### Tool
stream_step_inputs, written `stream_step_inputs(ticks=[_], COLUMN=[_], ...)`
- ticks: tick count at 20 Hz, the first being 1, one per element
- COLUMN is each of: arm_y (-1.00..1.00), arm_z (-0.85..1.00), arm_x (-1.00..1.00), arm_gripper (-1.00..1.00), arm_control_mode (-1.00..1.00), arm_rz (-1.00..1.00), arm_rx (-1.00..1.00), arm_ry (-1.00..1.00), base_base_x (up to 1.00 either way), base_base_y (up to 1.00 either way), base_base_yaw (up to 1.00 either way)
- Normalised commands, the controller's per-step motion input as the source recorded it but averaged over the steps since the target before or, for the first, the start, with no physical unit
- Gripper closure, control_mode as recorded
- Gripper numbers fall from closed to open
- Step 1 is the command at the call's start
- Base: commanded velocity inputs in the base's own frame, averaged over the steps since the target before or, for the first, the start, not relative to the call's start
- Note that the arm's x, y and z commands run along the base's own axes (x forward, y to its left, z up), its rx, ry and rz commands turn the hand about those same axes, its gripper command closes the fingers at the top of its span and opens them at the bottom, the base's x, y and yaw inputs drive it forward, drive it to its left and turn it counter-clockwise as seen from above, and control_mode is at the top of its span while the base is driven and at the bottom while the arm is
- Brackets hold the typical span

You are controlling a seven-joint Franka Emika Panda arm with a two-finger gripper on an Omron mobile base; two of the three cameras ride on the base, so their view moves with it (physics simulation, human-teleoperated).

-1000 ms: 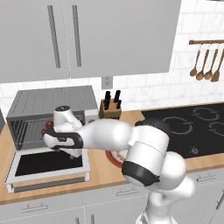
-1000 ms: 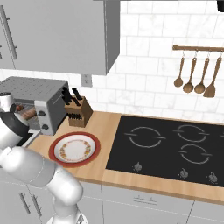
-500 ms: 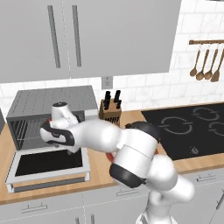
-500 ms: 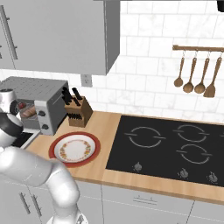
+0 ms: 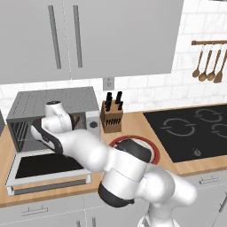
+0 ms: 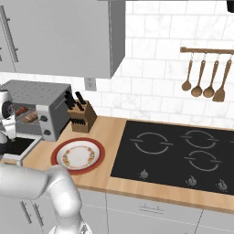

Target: Pick up the kebab skewer and baguette bread, and place them inside the toaster oven. Close the toaster oven door and start by setting the timer.

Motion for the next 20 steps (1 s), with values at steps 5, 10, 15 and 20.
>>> stream_step_inputs(ticks=[5, 10, 15, 20], arm_y=[0.00, -0.03, -0.01, 0.00], arm_z=[0.00, 0.00, 0.00, -0.05], arm_x=[-1.00, -1.00, -0.93, -0.52], arm_gripper=[-1.00, -1.00, -1.00, -1.00], arm_control_mode=[-1.00, -1.00, -1.00, -1.00], arm_rz=[0.00, 0.08, 0.16, 0.17], arm_rx=[0.00, 0.00, 0.01, 0.03], arm_ry=[0.00, 0.00, 0.00, 0.03], base_base_x=[0.00, 0.00, 0.00, 0.00], base_base_y=[0.00, 0.00, 0.00, 0.00], base_base_yaw=[0.00, 0.00, 0.00, 0.00])
